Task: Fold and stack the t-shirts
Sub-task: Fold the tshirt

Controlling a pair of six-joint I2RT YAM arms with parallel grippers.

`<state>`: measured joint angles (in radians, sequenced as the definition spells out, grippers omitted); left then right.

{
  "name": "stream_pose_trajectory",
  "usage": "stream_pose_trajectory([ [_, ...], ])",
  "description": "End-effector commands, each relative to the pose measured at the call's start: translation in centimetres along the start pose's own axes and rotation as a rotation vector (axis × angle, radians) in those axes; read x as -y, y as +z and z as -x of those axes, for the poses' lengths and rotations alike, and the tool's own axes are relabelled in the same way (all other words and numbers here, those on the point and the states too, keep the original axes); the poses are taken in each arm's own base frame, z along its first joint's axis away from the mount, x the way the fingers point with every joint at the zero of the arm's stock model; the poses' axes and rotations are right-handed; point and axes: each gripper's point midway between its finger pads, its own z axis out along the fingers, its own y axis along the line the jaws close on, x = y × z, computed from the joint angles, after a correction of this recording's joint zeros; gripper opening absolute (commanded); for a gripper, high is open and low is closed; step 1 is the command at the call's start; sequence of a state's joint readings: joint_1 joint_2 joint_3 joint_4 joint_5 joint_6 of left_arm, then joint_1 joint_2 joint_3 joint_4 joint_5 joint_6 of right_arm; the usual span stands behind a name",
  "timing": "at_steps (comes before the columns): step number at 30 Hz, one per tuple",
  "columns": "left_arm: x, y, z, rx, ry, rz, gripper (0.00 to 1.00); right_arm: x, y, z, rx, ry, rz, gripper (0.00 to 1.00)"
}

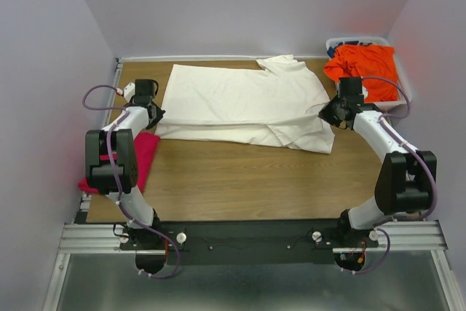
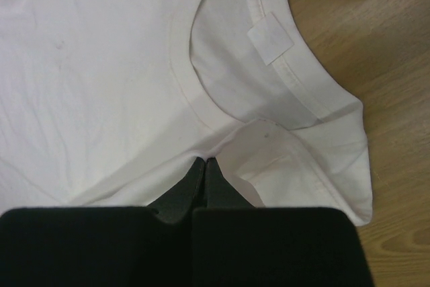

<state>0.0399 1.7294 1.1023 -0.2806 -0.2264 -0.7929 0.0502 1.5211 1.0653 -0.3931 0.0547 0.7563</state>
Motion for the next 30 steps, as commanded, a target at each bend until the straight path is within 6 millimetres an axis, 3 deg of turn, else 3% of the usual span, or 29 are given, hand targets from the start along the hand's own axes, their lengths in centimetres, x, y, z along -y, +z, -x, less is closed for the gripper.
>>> stream_pose_trajectory([
  [1, 1.7, 0.2, 2.1, 0.038, -0.001, -0.041, 0.06, 0.0, 0.6, 2.2, 0.065, -0.011, -0.024, 0.01],
  [10, 2.2, 0.9, 2.0, 0.024, 0.01, -0.044, 0.08, 2.4, 1.2, 2.8, 0.07, 0.021, -0.057, 0.0],
  [17, 2.2, 1.3, 2.3, 0.024, 0.013, -0.023, 0.08, 1.8, 2.2, 2.8, 0.036, 0.005, -0.03, 0.01],
  [30, 3.9, 2.3, 3.7, 0.028, 0.034, -0.032, 0.09, 0.0, 4.9, 2.4, -0.048, -0.001, 0.018, 0.01],
])
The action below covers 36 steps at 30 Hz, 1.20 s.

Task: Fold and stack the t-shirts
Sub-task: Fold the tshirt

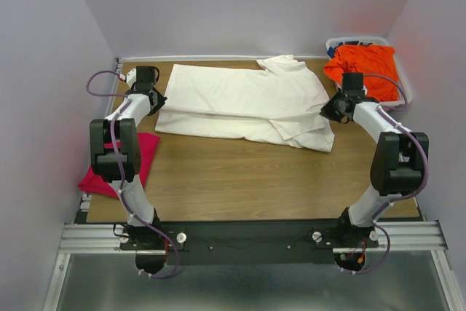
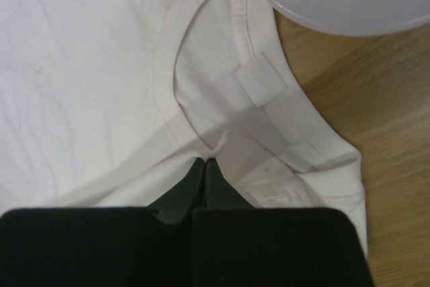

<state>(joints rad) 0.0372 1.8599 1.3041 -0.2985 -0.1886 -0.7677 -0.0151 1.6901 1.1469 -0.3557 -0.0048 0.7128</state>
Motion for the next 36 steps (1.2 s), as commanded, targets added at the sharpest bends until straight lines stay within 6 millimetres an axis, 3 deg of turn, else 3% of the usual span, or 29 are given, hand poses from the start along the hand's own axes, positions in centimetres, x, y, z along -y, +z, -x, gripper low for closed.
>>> stream_pose_trajectory([
  [1, -0.3, 0.7, 0.8, 0.013, 0.023, 0.03, 0.09, -1.2, 0.8, 1.2, -0.003, -0.007, 0.041, 0.0],
  [10, 0.1, 1.5, 0.5, -0.007, 0.035, 0.014, 0.12, -1.6, 2.0, 1.0, -0.034, -0.015, 0.055, 0.01],
  [13, 0.6, 1.5, 0.6, -0.011, 0.042, 0.0, 0.29, -2.0, 2.2, 1.4, -0.028, -0.02, 0.06, 0.04],
  [14, 0.6, 1.4, 0.7, -0.008, 0.041, -0.001, 0.38, -2.2, 2.2, 1.6, -0.025, -0.021, 0.064, 0.16],
  [15, 0.7, 1.1, 1.0, -0.002, 0.039, -0.008, 0.53, -2.4, 2.0, 1.9, -0.02, -0.031, 0.07, 0.24],
  [16, 1.0, 0.3, 1.5, 0.014, 0.035, -0.019, 0.59, -2.9, 1.8, 2.4, -0.009, -0.036, 0.083, 0.44],
  [17, 0.9, 0.0, 1.8, 0.026, 0.032, -0.016, 0.67, -3.3, 1.4, 2.8, 0.0, -0.045, 0.097, 0.55],
  [20, 0.5, -1.9, 1.7, 0.043, 0.001, -0.028, 0.69, -4.4, 0.3, 3.5, 0.016, -0.043, 0.133, 0.77],
  [22, 0.7, -3.2, 1.4, 0.057, -0.028, -0.054, 0.69, -4.9, -0.8, 3.9, 0.032, -0.034, 0.157, 0.78],
  [23, -0.3, -3.1, -0.4, 0.029, -0.029, -0.036, 0.69, -4.8, -1.0, 3.5, 0.023, -0.022, 0.159, 0.78],
  [26, -1.9, -3.8, -2.6, 0.014, -0.073, -0.021, 0.69, -5.1, -2.4, 2.2, 0.015, -0.029, 0.183, 0.77],
  [28, -1.9, -4.1, -3.4, 0.012, -0.095, -0.055, 0.68, -3.7, -2.3, 1.0, 0.008, -0.034, 0.146, 0.77],
  [29, -2.8, -3.9, -4.6, -0.011, -0.092, -0.046, 0.68, -4.4, -3.0, 0.0, 0.01, -0.057, 0.162, 0.77],
  [30, -2.7, -3.9, -4.9, -0.014, -0.091, -0.053, 0.67, -3.2, -2.7, -1.2, -0.003, -0.06, 0.132, 0.77],
  [36, -4.1, -3.6, -6.8, -0.035, -0.089, -0.035, 0.67, -0.7, -2.9, -3.4, -0.003, -0.045, 0.098, 0.77],
])
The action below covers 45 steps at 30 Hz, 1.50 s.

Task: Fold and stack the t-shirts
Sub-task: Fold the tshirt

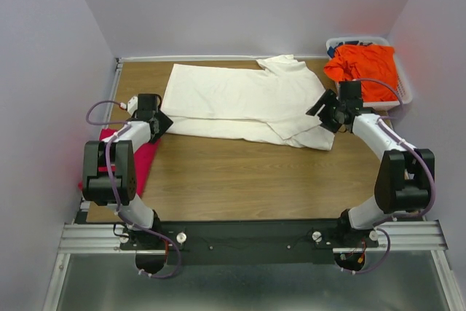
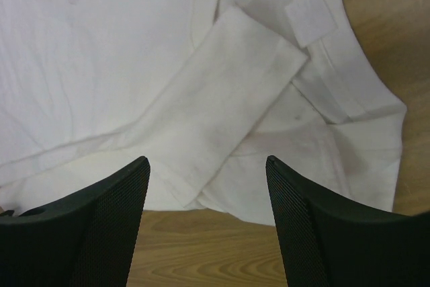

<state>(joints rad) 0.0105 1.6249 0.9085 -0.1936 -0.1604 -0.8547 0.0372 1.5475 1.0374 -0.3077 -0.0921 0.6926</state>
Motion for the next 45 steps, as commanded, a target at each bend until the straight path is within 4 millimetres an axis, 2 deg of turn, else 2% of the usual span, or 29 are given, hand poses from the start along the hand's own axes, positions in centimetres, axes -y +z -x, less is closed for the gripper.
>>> stream_pose_trajectory([
  [1, 0.5, -0.1, 0.3, 0.031, -0.033, -0.03, 0.67, 2.0, 0.2, -1.2, 0.01, 0.02, -0.05, 0.77],
  [5, -1.5, 0.0, 0.8, 0.065, -0.051, 0.035, 0.68, 3.0, 0.6, -2.4, -0.013, 0.02, -0.067, 0.77],
  [8, -3.1, 0.1, 1.7, 0.088, -0.077, 0.061, 0.68, 3.4, 0.5, -2.7, -0.01, 0.017, -0.073, 0.77],
  [13, -4.4, 0.3, 2.3, 0.101, -0.096, 0.094, 0.68, 4.2, 0.2, -2.7, 0.009, 0.013, -0.098, 0.77],
  [16, -3.8, 0.4, 2.5, 0.102, -0.095, 0.059, 0.67, 4.5, 0.0, -3.0, 0.011, 0.013, -0.106, 0.76],
  [22, -0.9, 0.4, 2.3, 0.077, -0.09, -0.06, 0.62, 5.5, -0.7, -2.5, 0.054, 0.024, -0.138, 0.75],
  [25, 0.4, 0.0, 1.8, 0.076, -0.084, -0.102, 0.61, 6.7, -1.4, -2.5, 0.072, 0.05, -0.162, 0.73],
  [28, 0.7, 0.4, 1.3, 0.062, -0.09, -0.103, 0.59, 8.5, -1.9, -2.7, 0.073, 0.091, -0.192, 0.69],
  [34, -0.3, 0.9, 0.6, 0.062, -0.115, -0.054, 0.52, 10.6, -2.5, -3.7, 0.071, 0.108, -0.235, 0.65],
  [45, -1.4, 1.8, 0.4, 0.072, -0.11, -0.002, 0.47, 10.9, -1.8, -5.7, 0.004, 0.142, -0.225, 0.62],
])
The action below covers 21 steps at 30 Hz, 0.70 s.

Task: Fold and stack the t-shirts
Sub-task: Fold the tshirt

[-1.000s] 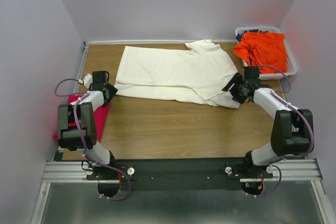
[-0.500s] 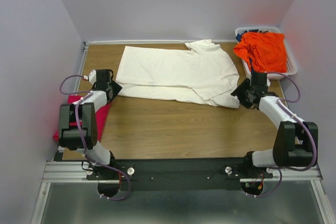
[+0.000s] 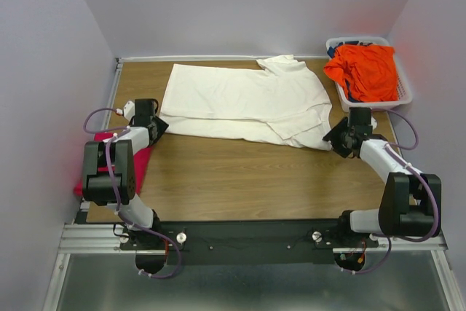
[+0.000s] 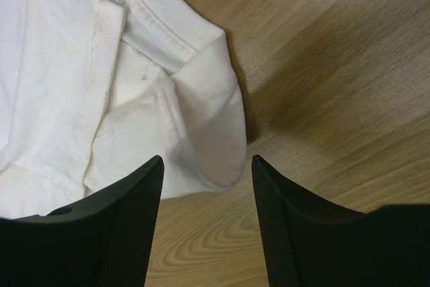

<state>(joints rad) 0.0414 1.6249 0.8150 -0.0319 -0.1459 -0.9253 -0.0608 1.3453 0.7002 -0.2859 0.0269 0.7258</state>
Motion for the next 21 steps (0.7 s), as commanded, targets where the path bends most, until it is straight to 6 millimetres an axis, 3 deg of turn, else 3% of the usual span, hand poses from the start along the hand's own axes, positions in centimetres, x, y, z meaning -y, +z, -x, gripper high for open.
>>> stream_pose_trajectory([
  [1, -1.0, 0.7, 0.1, 0.026, -0.006, 0.044, 0.46, 0.9, 0.5, -1.3, -0.037, 0.025, -0.018, 0.62],
  [7, -1.2, 0.7, 0.2, 0.033, -0.002, 0.055, 0.44, 1.6, 0.3, -1.7, -0.026, 0.023, -0.026, 0.61],
  [15, -1.4, 1.1, 0.0, 0.03, -0.002, 0.069, 0.4, 1.0, 0.1, -1.6, -0.02, 0.033, 0.008, 0.61],
  [21, -1.7, 1.4, -0.2, 0.021, 0.003, 0.078, 0.29, 0.0, 0.5, -2.0, -0.043, 0.048, 0.06, 0.57],
])
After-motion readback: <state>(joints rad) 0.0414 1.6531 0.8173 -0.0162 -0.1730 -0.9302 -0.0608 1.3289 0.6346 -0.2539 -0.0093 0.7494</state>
